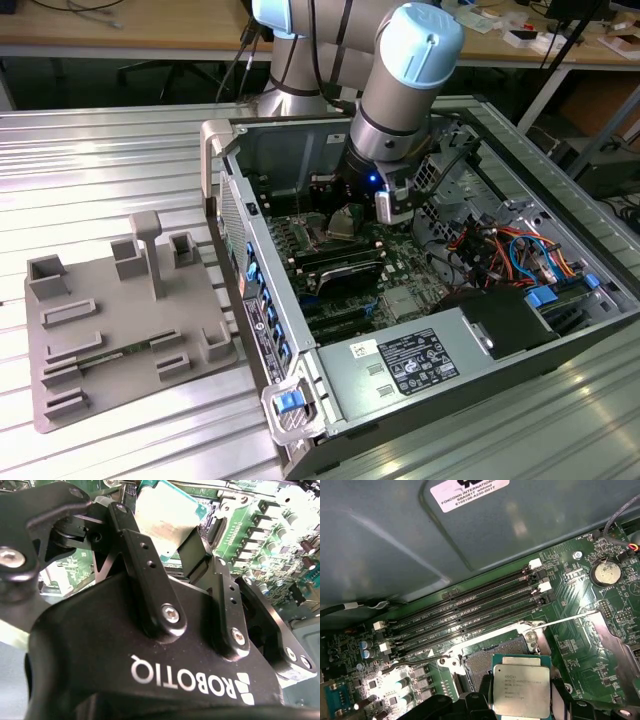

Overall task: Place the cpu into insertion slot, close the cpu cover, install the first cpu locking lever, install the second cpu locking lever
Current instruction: 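Place the cpu into insertion slot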

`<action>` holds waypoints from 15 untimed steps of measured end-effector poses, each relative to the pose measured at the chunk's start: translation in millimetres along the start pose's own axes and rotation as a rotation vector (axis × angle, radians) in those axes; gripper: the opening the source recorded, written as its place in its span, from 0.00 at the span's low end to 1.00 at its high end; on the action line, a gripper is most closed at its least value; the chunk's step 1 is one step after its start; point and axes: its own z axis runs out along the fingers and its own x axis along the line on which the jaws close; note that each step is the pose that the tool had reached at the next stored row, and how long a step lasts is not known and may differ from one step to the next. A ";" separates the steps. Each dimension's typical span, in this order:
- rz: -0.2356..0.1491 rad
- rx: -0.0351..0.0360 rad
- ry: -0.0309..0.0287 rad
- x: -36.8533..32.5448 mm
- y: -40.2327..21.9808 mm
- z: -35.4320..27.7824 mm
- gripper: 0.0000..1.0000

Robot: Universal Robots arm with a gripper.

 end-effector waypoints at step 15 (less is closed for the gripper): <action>0.032 0.0026 -0.0040 0.4 0.5 -5.8 0.55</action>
